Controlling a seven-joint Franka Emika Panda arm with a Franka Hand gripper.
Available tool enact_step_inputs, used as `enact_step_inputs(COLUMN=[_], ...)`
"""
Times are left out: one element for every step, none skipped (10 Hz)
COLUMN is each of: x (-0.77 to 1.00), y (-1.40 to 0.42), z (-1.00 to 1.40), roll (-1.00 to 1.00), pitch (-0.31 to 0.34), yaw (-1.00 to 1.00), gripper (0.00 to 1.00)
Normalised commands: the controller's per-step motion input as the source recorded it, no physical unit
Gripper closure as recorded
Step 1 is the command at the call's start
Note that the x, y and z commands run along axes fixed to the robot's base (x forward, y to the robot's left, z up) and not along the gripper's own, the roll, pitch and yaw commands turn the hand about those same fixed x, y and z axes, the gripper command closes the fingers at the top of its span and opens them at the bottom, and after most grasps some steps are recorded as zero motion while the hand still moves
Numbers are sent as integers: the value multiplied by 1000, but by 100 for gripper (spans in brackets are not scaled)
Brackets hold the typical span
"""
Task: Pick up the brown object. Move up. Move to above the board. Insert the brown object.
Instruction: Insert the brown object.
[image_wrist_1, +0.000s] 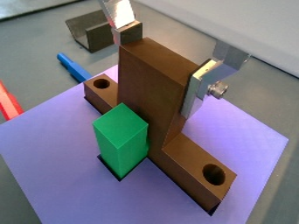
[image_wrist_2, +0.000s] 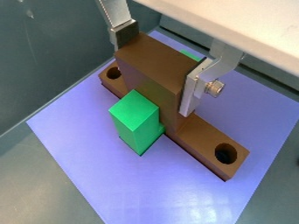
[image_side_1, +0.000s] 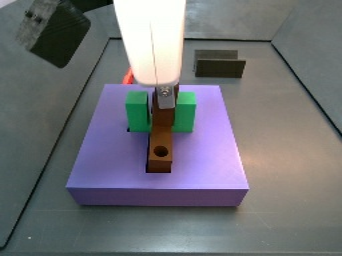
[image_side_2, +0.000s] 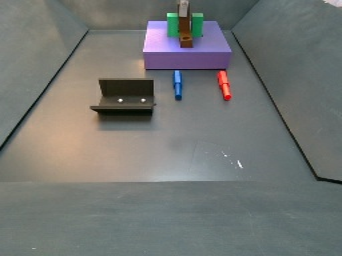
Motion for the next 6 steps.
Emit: enact_step_inputs(x=[0, 0, 0, 0, 0, 0], y=[-126, -109, -123, -120, 0, 0], z=[-400, -737, -766, -674, 0, 0], roll=[160, 144, 167, 191, 4, 0], pitch=[-63, -181, -180, -140, 0, 0], yaw=[0, 0, 0, 0, 0, 0], gripper=[100, 100, 100, 100, 100, 100])
